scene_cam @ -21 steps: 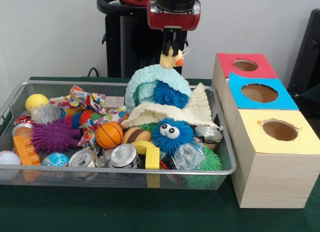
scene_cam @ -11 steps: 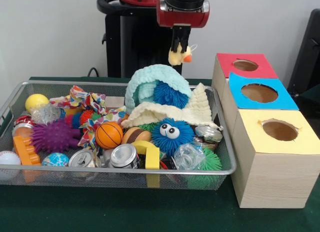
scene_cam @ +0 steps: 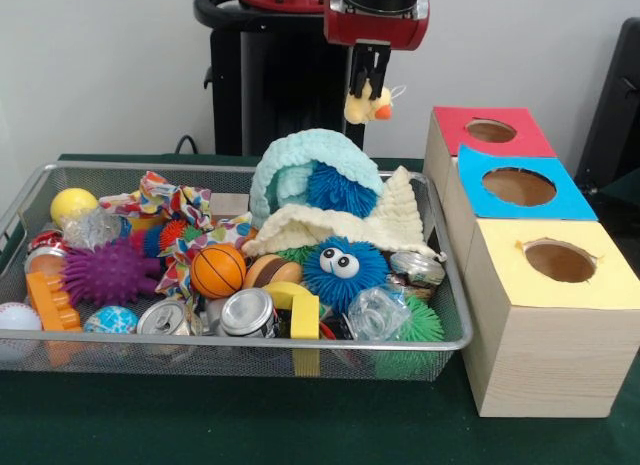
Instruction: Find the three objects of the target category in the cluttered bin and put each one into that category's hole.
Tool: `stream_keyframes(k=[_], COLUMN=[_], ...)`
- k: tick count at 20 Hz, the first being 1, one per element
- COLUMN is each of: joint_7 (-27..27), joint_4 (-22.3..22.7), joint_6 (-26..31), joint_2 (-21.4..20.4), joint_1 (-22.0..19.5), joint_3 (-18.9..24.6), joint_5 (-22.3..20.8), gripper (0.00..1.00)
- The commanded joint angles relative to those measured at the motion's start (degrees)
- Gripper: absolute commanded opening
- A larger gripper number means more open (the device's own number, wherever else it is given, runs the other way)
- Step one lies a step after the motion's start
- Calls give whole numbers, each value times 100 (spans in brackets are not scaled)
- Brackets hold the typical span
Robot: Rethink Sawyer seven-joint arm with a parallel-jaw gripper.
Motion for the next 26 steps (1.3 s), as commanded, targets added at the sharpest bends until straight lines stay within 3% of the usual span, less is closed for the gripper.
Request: stream_keyframes(k=[1, 14, 26], joint_7=[1677, 2114, 2323], joint_4=[86, 160, 152], joint_6=[507, 601, 323], joint_2=[-122, -179, -74], joint_1=[101, 453, 542], joint_3=[38, -35, 78], joint_5=[321, 499, 697], gripper=[0, 0, 0])
